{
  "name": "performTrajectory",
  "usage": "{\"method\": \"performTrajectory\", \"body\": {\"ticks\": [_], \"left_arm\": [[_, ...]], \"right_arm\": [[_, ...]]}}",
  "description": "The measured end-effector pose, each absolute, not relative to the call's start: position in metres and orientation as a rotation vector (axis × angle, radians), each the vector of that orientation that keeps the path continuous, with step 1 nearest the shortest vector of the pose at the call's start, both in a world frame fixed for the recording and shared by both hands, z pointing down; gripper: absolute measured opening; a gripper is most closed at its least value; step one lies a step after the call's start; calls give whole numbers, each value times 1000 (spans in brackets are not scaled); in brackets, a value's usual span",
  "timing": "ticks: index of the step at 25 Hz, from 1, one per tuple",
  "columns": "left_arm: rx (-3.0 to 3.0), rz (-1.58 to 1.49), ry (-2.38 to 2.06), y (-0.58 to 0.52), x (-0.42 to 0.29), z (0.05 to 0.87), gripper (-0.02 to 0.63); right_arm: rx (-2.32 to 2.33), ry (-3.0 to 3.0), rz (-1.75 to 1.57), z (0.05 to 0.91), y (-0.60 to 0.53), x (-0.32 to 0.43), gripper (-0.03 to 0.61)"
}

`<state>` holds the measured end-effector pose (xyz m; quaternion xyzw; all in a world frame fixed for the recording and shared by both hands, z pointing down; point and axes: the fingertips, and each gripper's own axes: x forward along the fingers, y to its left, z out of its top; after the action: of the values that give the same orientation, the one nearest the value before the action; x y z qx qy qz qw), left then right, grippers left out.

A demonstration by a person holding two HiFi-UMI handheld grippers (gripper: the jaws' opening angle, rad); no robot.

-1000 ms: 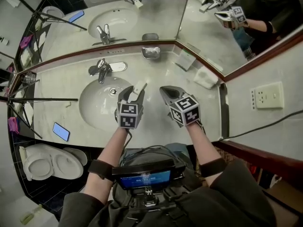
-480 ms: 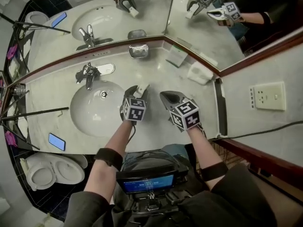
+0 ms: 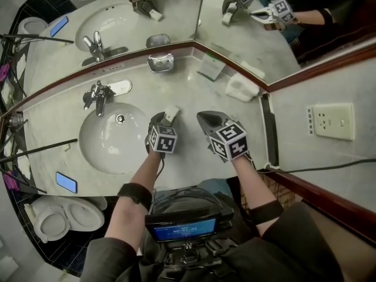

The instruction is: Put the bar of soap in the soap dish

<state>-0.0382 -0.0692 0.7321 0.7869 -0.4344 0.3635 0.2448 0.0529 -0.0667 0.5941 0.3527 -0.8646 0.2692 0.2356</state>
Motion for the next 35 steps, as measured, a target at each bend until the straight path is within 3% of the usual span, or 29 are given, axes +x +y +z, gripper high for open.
{"method": "performTrajectory", "body": {"ticks": [3,13,16,24,35], "left_arm": [[2146,988,-1178,-66,-37,734,262],[2223,903,-1262,-77,-44,675,261],[2270,836,-1316,-82,-53,638,215],[2316,634,-1462,-70,-90,542,3],[2217,424,-1504,-41,-127,498,2]], "right_arm": [[965,-2370,742,596,-68,53,17],[967,-2396,755,593,-69,46,17],[985,-2413,744,587,-73,40,17],[984,-2501,659,546,-84,17,17],[1005,-2534,539,511,-79,11,17]]}}
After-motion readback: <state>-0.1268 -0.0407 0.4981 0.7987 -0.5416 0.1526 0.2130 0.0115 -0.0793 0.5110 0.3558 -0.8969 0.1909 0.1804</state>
